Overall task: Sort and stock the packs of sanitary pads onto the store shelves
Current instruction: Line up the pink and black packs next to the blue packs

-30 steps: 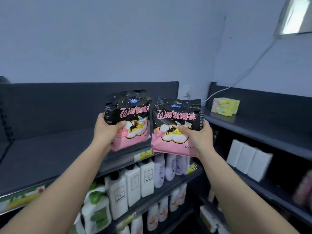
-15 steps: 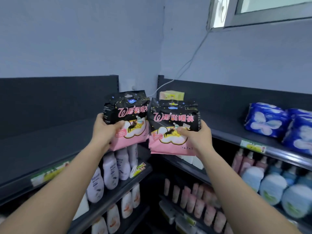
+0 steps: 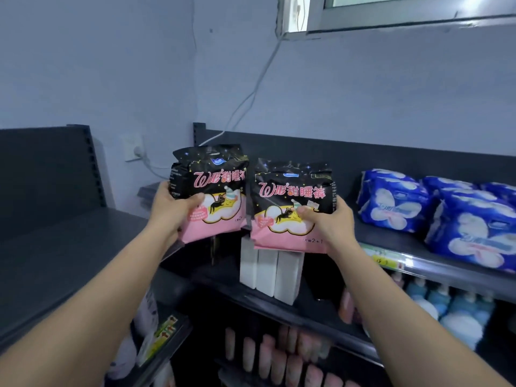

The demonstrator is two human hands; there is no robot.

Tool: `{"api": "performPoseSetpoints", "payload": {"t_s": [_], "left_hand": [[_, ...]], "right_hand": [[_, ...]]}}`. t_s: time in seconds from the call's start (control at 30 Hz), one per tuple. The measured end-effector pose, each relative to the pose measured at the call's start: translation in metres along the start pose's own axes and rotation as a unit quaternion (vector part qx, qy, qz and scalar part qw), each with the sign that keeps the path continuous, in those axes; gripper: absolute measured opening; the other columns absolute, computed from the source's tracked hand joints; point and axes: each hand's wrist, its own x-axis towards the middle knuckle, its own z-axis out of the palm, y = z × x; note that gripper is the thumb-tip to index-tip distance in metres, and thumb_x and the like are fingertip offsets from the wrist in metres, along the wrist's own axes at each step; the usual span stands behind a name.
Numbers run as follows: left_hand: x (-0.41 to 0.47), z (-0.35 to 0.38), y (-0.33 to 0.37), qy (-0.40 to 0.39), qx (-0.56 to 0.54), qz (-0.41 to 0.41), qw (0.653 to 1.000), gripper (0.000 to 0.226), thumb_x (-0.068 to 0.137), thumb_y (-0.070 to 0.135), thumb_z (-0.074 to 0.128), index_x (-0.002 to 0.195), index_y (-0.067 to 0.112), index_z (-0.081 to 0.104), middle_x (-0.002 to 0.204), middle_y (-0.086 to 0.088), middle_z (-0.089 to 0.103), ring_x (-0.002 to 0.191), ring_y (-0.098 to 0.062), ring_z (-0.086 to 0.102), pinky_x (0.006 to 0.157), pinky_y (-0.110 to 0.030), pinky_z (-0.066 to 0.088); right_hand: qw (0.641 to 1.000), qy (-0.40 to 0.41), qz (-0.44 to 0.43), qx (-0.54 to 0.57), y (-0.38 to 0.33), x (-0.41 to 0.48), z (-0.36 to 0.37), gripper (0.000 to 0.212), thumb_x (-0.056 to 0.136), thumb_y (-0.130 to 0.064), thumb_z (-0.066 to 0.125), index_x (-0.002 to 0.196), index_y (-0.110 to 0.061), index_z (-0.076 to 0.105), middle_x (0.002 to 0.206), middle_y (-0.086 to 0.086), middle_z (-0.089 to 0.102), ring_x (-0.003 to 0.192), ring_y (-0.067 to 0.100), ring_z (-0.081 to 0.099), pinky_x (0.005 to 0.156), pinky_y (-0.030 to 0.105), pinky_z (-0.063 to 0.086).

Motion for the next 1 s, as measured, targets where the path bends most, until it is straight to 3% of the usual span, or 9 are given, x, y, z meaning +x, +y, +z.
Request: {"api": "performPoseSetpoints", "payload": {"t_s": [0.17,0.53,0.7,0.87,1.0], "left_hand": [[0.071,0.04,-0.015,-0.034,0.007,-0.008,0.999,0.049,0.08,-0.003,0.072,0.12,0.014,0.05,0.102,-0.004,0.065,0.08,-0.018,0.066,0.063,-0.032,0.052],[0.179,0.12,-0.066,-0.106,0.002,-0.018,0.994,0.052,0.081,-0.003,0.071,0.127,0.008,0.05,0.114,-0.011,0.067,0.091,-0.026,0.067,0.076,-0.039,0.055],[0.218,0.161,-0.093,-0.122,0.01,-0.048,0.991,0.05,0.082,-0.004,0.069,0.127,0.006,0.051,0.115,-0.013,0.067,0.09,-0.025,0.067,0.079,-0.04,0.055],[0.253,0.19,-0.116,-0.155,0.026,-0.056,0.986,0.044,0.085,-0.006,0.065,0.124,0.008,0.052,0.117,-0.015,0.065,0.086,-0.021,0.065,0.076,-0.035,0.053],[0.276,0.201,-0.129,-0.217,0.099,-0.04,0.97,0.056,0.078,0.001,0.076,0.127,0.013,0.052,0.115,-0.009,0.067,0.089,-0.017,0.065,0.076,-0.029,0.054]], "right_hand": [[0.998,0.055,-0.001,-0.012,0.011,0.063,0.007,0.038,0.058,-0.016,0.09,0.086,-0.024,0.067,0.088,-0.003,0.075,0.086,0.022,0.071,0.085,0.048,0.057],[0.991,0.126,0.009,-0.038,0.048,0.156,0.004,0.035,0.064,-0.013,0.089,0.08,-0.027,0.061,0.087,-0.009,0.07,0.086,0.017,0.068,0.087,0.042,0.055],[0.99,0.125,0.026,-0.053,0.07,0.207,-0.007,0.035,0.067,-0.014,0.087,0.092,-0.022,0.064,0.089,-0.008,0.069,0.089,0.018,0.068,0.085,0.037,0.054],[0.988,0.13,0.046,-0.076,0.09,0.259,-0.014,0.038,0.068,-0.019,0.087,0.1,-0.019,0.065,0.096,-0.004,0.07,0.091,0.019,0.067,0.087,0.039,0.055],[0.985,0.145,0.046,-0.079,0.106,0.289,-0.011,0.037,0.069,-0.019,0.086,0.099,-0.019,0.064,0.098,-0.003,0.07,0.093,0.019,0.067,0.085,0.035,0.054]]}}
